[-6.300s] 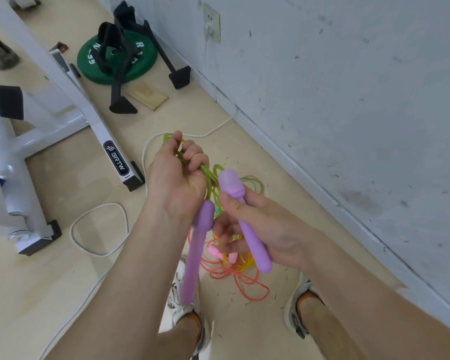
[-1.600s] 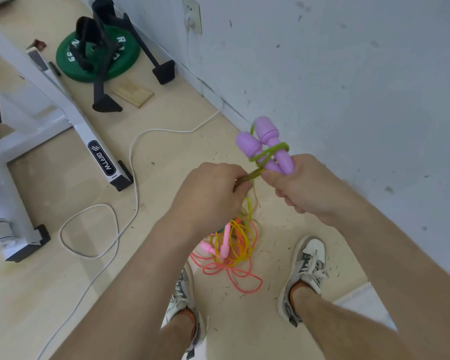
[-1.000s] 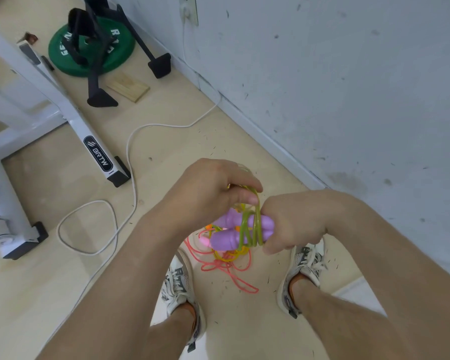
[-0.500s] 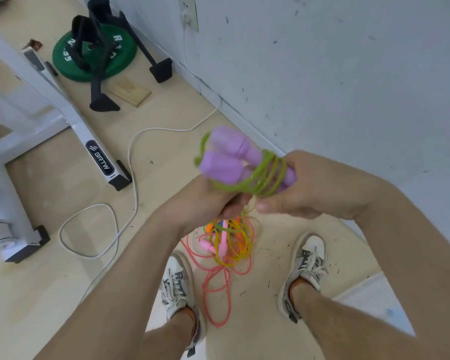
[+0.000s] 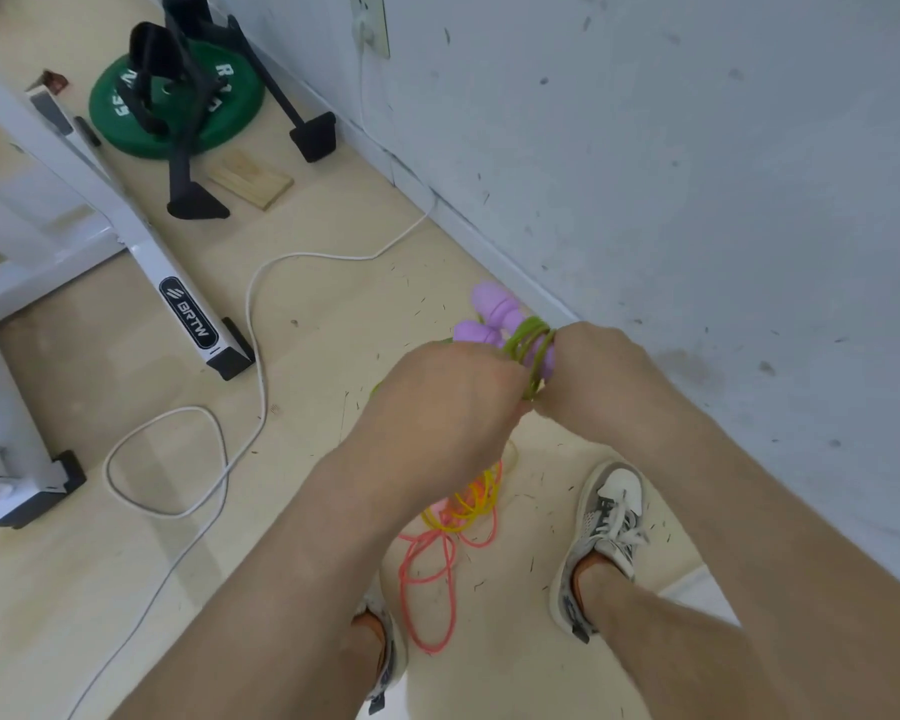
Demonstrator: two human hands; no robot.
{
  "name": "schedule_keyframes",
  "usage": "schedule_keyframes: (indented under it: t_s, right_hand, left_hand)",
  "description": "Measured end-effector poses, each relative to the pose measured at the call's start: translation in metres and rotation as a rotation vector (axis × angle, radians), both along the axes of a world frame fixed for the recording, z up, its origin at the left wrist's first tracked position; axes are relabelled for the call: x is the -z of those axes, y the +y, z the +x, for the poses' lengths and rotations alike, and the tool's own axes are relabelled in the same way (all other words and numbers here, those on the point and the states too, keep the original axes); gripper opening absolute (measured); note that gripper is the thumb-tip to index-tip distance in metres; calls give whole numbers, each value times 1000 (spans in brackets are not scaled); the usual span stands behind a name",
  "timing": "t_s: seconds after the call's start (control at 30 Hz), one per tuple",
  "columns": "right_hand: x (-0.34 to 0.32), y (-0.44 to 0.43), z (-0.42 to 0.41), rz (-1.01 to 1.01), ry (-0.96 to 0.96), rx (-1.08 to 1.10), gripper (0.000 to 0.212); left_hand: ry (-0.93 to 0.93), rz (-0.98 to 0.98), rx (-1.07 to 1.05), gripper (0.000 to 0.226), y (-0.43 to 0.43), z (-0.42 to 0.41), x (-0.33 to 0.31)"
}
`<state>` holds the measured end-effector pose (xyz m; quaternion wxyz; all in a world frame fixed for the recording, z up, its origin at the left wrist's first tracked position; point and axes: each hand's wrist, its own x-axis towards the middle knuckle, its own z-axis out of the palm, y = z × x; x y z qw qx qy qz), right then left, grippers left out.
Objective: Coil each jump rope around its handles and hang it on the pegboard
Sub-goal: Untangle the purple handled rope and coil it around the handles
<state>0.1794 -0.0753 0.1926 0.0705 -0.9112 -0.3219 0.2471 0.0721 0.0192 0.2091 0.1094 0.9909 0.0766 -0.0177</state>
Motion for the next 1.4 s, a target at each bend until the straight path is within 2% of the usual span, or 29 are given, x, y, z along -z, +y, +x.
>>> schedule_keyframes:
  t_s: [0.07,0.13,0.23,0.3,0.37,0.43,0.53,0.6,0.7,0.77,0.8,0.87,0.9,0.93,1.0,1.03,1.13,1.23,1.33,1.4]
  right_hand:
    - [3,3,-9,-59,26,-141,28]
    - [5,6,-16,-93,54,-233,26]
    - [9,8,-20,-105,78,-380,7]
    - [5,6,-21,-123,138,-481,16]
    - [-6,6,-21,-115,242,-536,38]
    - [-22,5,-22,-88,421,-516,47]
    - [-41,7,-26,21,659,-497,38]
    - [-48,7,-26,98,775,-496,45]
    - [-53,4,-23,182,959,-485,35]
    - [-54,1,-19,289,1019,-412,29]
    - [-52,0,-17,352,1024,-350,34]
    - [-45,-1,-12,454,974,-235,56]
    - [-41,0,-10,490,947,-190,66]
    - [-39,0,-9,514,933,-150,73]
    - [-35,2,-10,540,913,-71,78]
    - [-33,3,-10,544,878,-21,79]
    - [-30,3,-5,631,752,195,81]
    - [-28,5,-2,706,694,341,82]
    - [-24,7,-5,685,615,402,82]
    - [-21,6,2,667,496,447,78]
  left_hand:
    - [-147,-17,85,11,11,-3,6]
    - [-218,-84,106,13,20,-8,8]
    - [-182,-276,51,14,26,-12,5]
    - [-163,-393,-18,12,30,-14,7]
    - [-120,-584,-147,18,34,-17,6]
    - [-53,-809,-241,13,41,-18,1]
    - [98,-1061,-228,8,54,-22,-4]
    - [150,-1228,-189,12,60,-27,-7]
    - [249,-1376,-181,22,59,-26,-9]
    - [272,-1458,-289,11,61,-27,12]
    - [236,-1476,-430,8,64,-28,25]
    - [68,-1364,-682,25,71,-37,53]
    - [-11,-1288,-753,18,70,-38,56]
    - [-41,-1187,-715,11,64,-36,51]
    - [-57,-1091,-478,15,42,-24,30]
    - [-49,-1110,-425,17,30,-18,19]
    - [-100,-1089,-458,34,26,-11,15]
    - [-32,-980,-433,35,23,-11,12]
    - [-15,-664,-372,31,25,-11,8]
    - [0,-445,-323,25,33,-16,3]
